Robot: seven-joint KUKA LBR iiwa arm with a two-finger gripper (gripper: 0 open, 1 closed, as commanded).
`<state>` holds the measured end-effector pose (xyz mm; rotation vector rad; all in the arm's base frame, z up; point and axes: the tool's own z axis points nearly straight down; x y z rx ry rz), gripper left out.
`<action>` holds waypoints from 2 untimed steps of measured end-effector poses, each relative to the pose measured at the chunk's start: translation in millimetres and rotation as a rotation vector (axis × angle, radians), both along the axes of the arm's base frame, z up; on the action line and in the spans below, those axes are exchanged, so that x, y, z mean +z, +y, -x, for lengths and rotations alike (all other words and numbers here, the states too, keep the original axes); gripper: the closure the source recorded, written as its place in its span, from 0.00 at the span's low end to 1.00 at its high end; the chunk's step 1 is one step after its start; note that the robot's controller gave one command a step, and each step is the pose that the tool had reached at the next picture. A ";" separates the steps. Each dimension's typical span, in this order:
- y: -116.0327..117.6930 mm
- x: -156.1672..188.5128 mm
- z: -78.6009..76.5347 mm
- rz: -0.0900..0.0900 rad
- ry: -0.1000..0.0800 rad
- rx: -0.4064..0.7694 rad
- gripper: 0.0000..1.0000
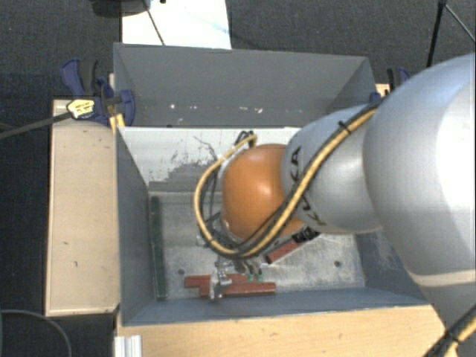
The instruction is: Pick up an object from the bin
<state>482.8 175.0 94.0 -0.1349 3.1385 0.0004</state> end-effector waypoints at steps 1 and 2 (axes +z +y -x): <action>-5.7 -8.8 -1.9 0.000 0.000 0.039 0.00; -11.2 -20.0 -4.5 -0.004 -0.013 0.267 1.00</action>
Offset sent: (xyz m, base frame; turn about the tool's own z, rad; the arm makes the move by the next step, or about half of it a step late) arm 0.0005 -0.0131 -0.0240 -0.2727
